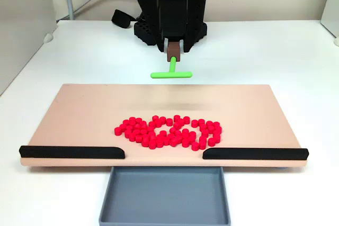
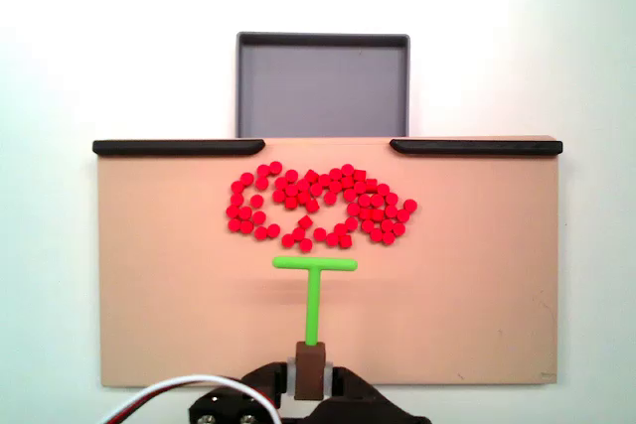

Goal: Gather the left side granules

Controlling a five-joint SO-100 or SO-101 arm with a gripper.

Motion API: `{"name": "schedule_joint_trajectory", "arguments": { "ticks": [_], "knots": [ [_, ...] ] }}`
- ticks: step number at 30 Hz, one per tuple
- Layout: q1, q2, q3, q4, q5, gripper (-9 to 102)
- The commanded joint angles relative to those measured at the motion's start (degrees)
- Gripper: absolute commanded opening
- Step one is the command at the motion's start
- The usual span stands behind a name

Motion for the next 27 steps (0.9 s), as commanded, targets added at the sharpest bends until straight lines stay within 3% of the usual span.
{"name": "schedule_joint_trajectory", "arguments": {
  "ticks": [1, 27],
  "knots": [
    [-0.5, 0.7, -1.1, -0.1, 0.4, 0],
    [-1.9, 0.8, -1.1, -0.1, 1.2, 0]
  ]
}}
